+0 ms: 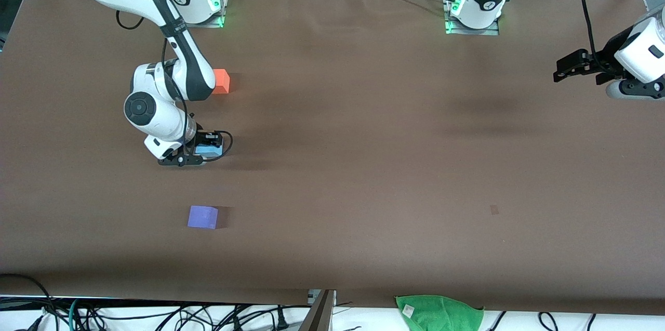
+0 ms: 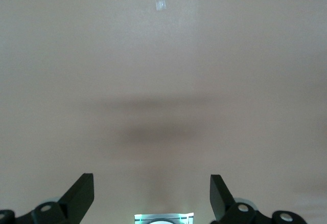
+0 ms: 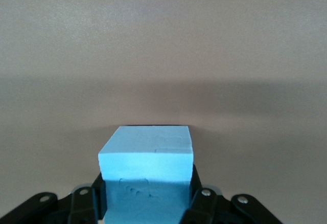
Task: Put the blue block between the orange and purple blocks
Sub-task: 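Lower the cube between the orange and purple cubes and open the right gripper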
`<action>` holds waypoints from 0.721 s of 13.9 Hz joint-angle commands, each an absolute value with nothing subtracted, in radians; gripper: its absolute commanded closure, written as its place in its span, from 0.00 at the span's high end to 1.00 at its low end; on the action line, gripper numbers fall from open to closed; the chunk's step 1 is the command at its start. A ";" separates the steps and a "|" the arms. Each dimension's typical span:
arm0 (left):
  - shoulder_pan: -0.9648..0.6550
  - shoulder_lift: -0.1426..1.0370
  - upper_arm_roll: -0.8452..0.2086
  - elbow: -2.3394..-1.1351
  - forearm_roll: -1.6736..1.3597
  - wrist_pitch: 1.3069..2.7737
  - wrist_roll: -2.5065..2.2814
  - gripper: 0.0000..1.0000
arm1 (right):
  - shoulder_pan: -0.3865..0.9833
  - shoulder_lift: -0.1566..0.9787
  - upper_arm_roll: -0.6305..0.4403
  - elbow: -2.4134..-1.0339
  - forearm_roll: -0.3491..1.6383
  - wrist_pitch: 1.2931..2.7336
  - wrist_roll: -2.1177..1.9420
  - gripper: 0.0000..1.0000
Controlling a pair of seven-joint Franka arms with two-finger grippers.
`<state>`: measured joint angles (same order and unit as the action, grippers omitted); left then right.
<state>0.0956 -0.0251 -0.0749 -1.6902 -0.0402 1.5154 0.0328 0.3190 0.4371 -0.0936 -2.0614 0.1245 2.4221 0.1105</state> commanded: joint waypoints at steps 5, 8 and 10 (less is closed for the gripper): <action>0.090 -0.023 -0.135 -1.657 -0.034 1.491 0.041 1.00 | 0.327 0.434 -0.092 -2.079 0.150 2.442 0.112 0.79; 0.092 -0.023 -0.133 -1.657 -0.035 1.491 0.040 1.00 | 0.327 0.425 -0.092 -2.068 0.150 2.434 0.110 0.99; 0.097 -0.017 -0.132 -1.643 -0.034 1.491 0.040 1.00 | 0.327 0.397 -0.092 -2.051 0.150 2.416 0.104 0.99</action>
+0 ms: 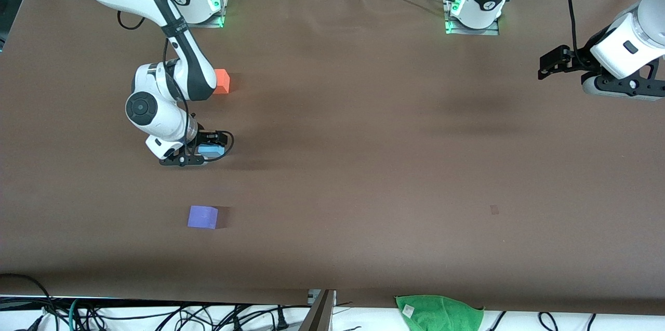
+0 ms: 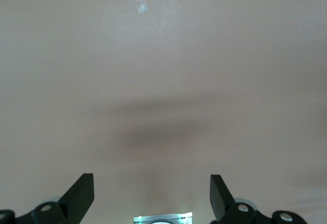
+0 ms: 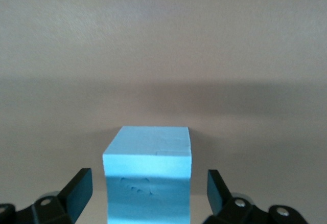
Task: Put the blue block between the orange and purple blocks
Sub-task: 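Lower the cube between the orange and purple cubes and open the right gripper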
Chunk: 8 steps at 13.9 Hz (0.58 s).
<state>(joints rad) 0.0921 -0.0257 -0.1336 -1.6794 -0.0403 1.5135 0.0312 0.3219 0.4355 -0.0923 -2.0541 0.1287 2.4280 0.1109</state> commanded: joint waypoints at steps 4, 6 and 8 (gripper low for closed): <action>0.098 -0.015 -0.133 -1.640 -0.035 1.493 0.038 1.00 | 0.327 0.281 -0.092 -2.017 0.150 2.282 0.104 0.99; 0.097 -0.015 -0.135 -1.638 -0.035 1.493 0.019 1.00 | 0.333 0.197 -0.069 -1.978 0.147 2.154 0.161 0.99; 0.095 -0.015 -0.135 -1.638 -0.035 1.493 0.018 1.00 | 0.333 0.115 -0.077 -1.945 0.144 2.027 0.167 0.99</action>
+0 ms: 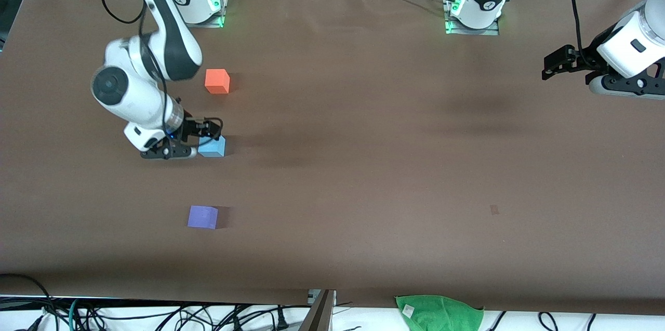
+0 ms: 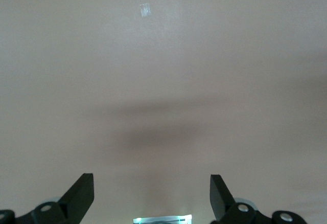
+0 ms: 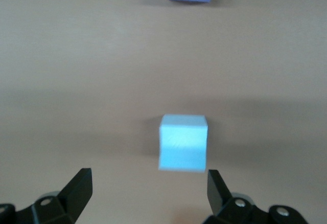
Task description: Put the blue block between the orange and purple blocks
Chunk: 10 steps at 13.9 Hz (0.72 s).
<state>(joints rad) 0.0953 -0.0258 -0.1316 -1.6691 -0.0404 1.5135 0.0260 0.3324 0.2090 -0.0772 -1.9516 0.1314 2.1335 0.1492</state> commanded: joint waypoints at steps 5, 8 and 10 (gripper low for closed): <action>0.087 -0.012 -0.137 -1.625 -0.035 1.493 -0.003 1.00 | 0.331 -0.046 -0.124 -1.852 0.106 1.761 0.158 0.99; 0.087 -0.012 -0.137 -1.624 -0.037 1.493 -0.003 1.00 | 0.333 -0.122 -0.120 -1.829 0.040 1.669 0.161 0.99; 0.086 -0.012 -0.137 -1.623 -0.035 1.493 -0.003 1.00 | 0.333 -0.141 -0.112 -1.825 0.006 1.658 0.156 0.99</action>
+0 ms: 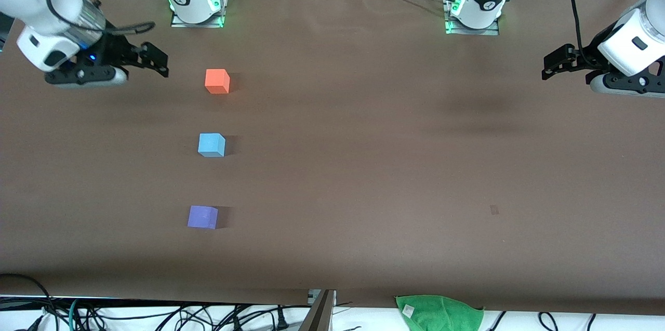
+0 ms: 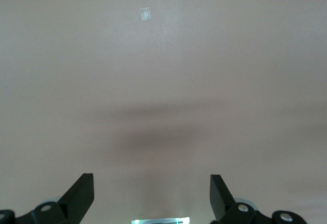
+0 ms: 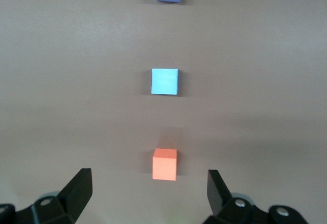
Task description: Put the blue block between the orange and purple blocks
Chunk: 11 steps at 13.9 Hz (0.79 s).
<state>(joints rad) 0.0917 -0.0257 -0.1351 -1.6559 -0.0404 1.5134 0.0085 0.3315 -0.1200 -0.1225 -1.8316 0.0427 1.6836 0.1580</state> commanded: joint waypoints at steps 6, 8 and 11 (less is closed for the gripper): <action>0.086 -0.012 -0.141 -1.623 -0.037 1.493 -0.003 1.00 | 0.278 -0.074 -0.114 -1.720 -0.008 1.628 0.088 0.99; 0.087 -0.012 -0.143 -1.623 -0.037 1.491 -0.003 1.00 | 0.249 -0.071 -0.114 -1.720 -0.006 1.624 0.051 0.99; 0.086 -0.012 -0.143 -1.623 -0.037 1.491 -0.003 1.00 | 0.212 -0.055 -0.103 -1.707 -0.002 1.624 0.014 0.99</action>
